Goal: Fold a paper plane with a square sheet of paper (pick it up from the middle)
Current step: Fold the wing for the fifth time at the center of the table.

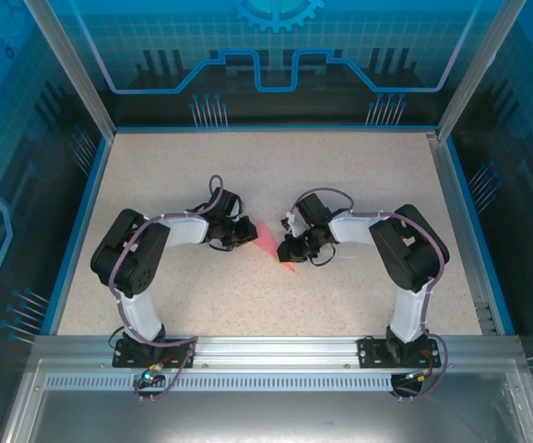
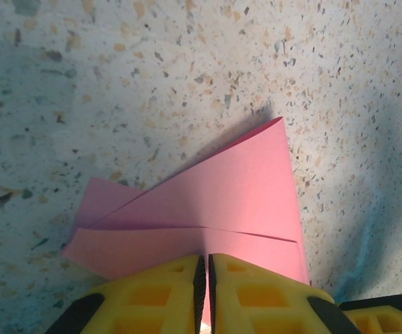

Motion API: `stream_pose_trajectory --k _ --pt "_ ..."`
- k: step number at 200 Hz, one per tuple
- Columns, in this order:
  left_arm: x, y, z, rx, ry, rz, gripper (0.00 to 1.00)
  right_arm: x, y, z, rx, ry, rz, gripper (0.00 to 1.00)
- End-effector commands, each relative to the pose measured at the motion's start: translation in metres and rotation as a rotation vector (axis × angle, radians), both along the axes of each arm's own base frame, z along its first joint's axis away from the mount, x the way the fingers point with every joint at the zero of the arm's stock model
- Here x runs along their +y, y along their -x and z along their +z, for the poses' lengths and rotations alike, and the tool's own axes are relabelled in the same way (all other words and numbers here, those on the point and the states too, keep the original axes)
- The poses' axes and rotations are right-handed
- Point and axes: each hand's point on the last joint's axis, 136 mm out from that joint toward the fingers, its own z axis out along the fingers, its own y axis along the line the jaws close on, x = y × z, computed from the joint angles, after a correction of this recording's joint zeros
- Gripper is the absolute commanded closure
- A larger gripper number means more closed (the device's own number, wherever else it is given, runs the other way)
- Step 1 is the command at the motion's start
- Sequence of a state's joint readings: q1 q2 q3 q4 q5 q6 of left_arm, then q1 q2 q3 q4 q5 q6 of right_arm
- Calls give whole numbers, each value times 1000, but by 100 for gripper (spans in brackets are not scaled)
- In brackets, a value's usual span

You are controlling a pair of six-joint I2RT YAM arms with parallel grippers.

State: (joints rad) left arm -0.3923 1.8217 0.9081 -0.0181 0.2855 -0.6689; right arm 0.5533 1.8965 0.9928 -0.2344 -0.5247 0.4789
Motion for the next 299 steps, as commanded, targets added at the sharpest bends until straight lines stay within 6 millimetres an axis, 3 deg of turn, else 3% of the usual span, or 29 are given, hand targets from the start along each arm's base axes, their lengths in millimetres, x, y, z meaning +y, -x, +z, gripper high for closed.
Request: stream_pose_trajectory --k 1,79,112,148,166,192,219,243,299 --pt "32 -8 -22 23 -109 57 85 -42 34 -56 134 216 -20 89" --pt "74 -27 -19 60 -148 186 85 -55 37 -56 145 222 -42 89" --pt "69 -34 9 2 -99 170 85 -50 34 -52 141 203 -41 89" --pt "46 -24 54 -89 9 139 85 -47 34 -49 139 191 -39 89" --pt "35 -13 62 -111 31 132 84 -45 34 -48 137 186 -43 89" --pt "2 5 67 -111 98 68 85 -45 33 -46 135 185 -47 89" --pt "-37 23 58 -73 130 -23 86 -45 33 -46 137 187 -51 89" --pt "-59 33 41 -25 143 -67 88 -46 33 -47 139 188 -53 89" --pt "-72 45 8 77 141 -77 90 -47 35 -48 140 191 -53 89"
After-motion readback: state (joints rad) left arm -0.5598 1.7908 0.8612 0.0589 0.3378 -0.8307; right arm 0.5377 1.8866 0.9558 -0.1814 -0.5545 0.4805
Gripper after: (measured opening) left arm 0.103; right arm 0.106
